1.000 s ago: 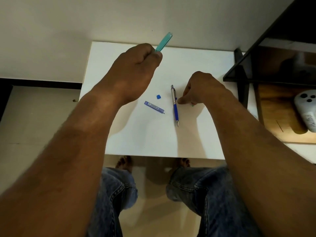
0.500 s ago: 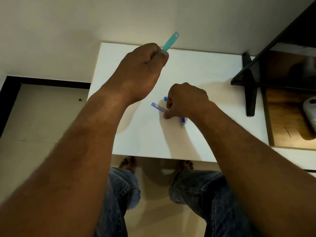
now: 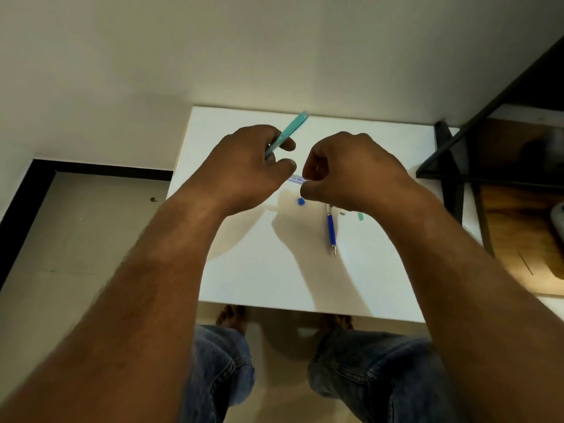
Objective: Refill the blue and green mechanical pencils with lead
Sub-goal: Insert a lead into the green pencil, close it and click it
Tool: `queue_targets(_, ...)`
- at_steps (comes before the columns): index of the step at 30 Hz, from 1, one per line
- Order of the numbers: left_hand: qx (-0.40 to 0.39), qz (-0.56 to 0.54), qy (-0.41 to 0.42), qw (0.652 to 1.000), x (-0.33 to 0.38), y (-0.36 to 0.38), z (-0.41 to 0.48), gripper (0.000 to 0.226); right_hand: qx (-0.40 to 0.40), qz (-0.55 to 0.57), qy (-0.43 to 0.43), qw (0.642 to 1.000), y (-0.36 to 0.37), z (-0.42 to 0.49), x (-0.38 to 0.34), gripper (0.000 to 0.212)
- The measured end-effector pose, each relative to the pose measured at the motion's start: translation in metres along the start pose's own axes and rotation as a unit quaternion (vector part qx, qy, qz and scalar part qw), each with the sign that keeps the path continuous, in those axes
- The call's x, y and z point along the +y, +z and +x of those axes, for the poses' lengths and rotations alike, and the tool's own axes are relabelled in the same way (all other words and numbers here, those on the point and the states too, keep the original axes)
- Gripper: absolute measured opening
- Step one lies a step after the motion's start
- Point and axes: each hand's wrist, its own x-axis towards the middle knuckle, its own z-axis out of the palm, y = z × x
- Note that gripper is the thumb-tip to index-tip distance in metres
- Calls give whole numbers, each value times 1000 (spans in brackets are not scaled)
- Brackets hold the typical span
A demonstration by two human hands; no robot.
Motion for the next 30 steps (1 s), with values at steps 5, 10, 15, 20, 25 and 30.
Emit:
queue_targets(5,-2,18,-10,1000,-5,-5,0,24,38,85,-25,995,-20,-12,2,16)
queue_targets(10,-3,12,-12,1000,-11,-9,0,25,16,199,-47,979,-22,-10,19,12)
queue_targets(15,8,-10,-15,1000,-13,-10,4,26,-18,350,-51,935,-21,-4,36,16)
queue_targets(20,10,-4,-12,1000,-14,-9,5,26,-23,375,-36,926,-19,-1,41,14)
queue_targets(25,14,6,-11,1000,-19,-10,5,25,-17,358,-25,933,-23,0,49,14)
queue_targets(30,9,44,-21,999,-26,-6,5,25,32,328,21,944,-35,-3,78,13)
